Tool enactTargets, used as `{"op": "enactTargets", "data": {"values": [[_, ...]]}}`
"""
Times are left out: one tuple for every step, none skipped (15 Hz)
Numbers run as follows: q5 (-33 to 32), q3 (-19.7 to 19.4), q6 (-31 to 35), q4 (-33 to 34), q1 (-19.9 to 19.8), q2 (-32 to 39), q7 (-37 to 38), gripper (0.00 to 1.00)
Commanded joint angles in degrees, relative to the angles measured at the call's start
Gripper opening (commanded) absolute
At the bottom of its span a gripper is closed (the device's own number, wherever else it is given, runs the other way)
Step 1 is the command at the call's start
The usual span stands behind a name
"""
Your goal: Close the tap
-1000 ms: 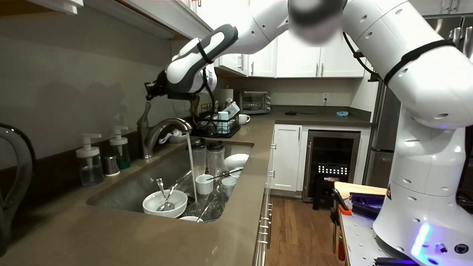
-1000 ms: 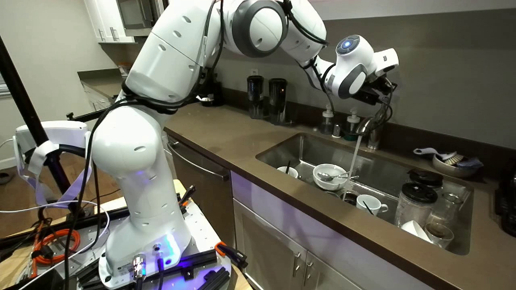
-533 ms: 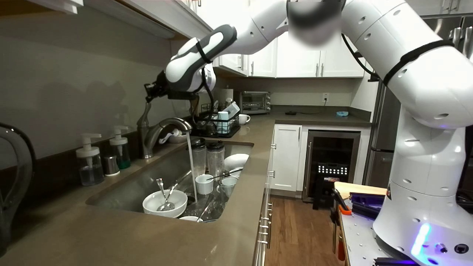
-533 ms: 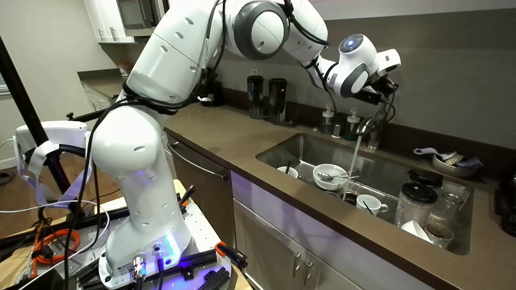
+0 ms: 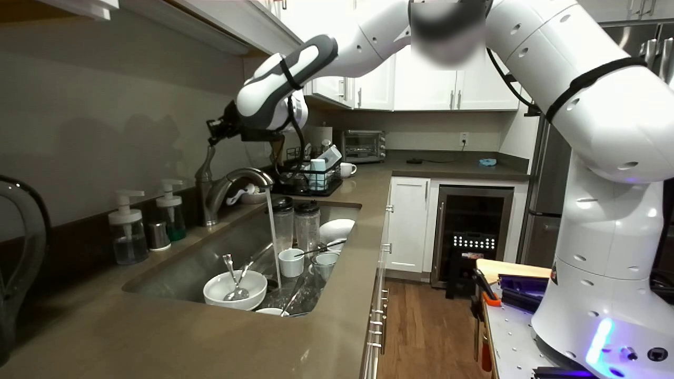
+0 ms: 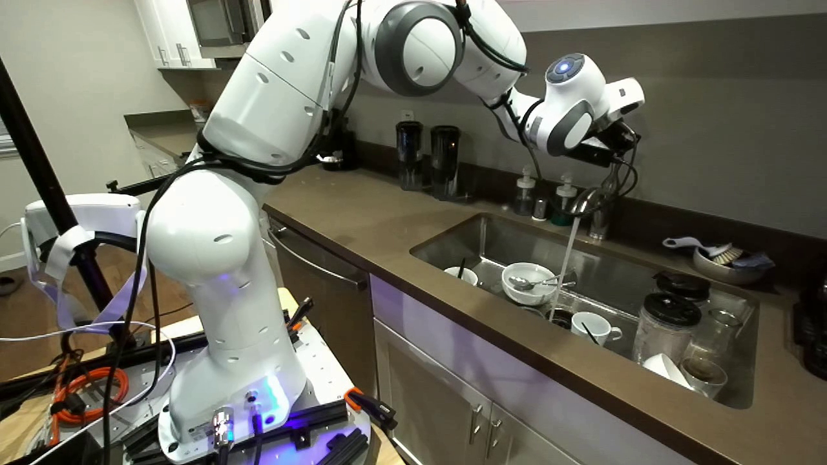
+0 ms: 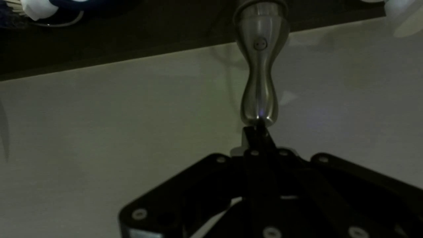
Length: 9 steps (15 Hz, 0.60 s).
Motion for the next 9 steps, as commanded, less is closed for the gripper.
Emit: {"op": "enactTargets", "data": {"values": [[-0.56, 2.97, -2.5, -0.7, -2.63, -0.6, -2.53, 0.03], [-0.36, 4.05, -3.04, -0.97, -3.38, -0.81, -2.8, 0.03], [-0.34, 4.92, -3.22, -1.18, -4.04, -0.9, -3.13, 0.04], [-0.3, 5.65, -3.46, -1.59, -4.64, -1.16, -3.36, 0.04], [-0.29, 6.32, -3.59, -1.85, -5.21, -1.26, -3.57, 0.04], [-0.23, 7.16, -3.97, -2.12, -5.89, -1.42, -3.92, 0.04], [-0.3, 7.31, -4.24, -2.36, -6.18, -1.53, -4.08, 0.03], [-0.34, 7.39, -4.62, -2.59, -6.37, -1.66, -4.07, 0.03], [-0.43, 7.24, -4.62, -2.68, -6.36, -1.72, -3.9, 0.04]]}}
